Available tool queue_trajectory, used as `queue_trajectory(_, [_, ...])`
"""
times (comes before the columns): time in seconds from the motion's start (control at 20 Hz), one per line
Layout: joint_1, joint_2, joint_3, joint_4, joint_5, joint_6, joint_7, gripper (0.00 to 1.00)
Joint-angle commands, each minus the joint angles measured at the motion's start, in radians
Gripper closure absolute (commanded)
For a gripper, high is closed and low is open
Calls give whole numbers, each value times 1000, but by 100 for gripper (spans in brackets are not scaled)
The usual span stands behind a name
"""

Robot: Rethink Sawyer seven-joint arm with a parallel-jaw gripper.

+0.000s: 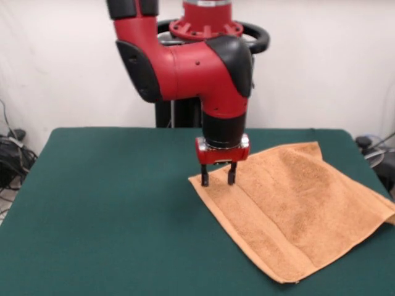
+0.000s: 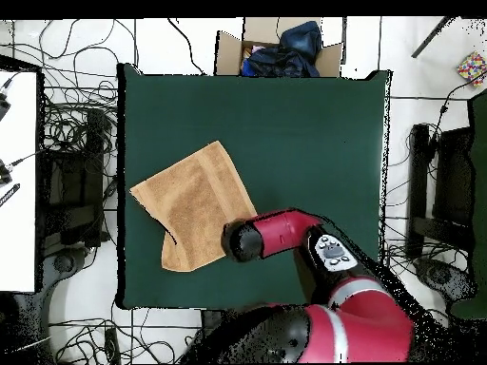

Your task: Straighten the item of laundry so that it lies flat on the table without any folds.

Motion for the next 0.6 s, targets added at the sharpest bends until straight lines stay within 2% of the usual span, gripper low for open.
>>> queue_trajectory(0.05, [137, 95, -125, -63, -58, -132, 202, 0])
queue_trajectory(0.35, [204, 160, -179, -105, 5, -188, 206, 0])
queue_trajectory(0.6, [209, 165, -176, -114, 37, -179, 172, 0])
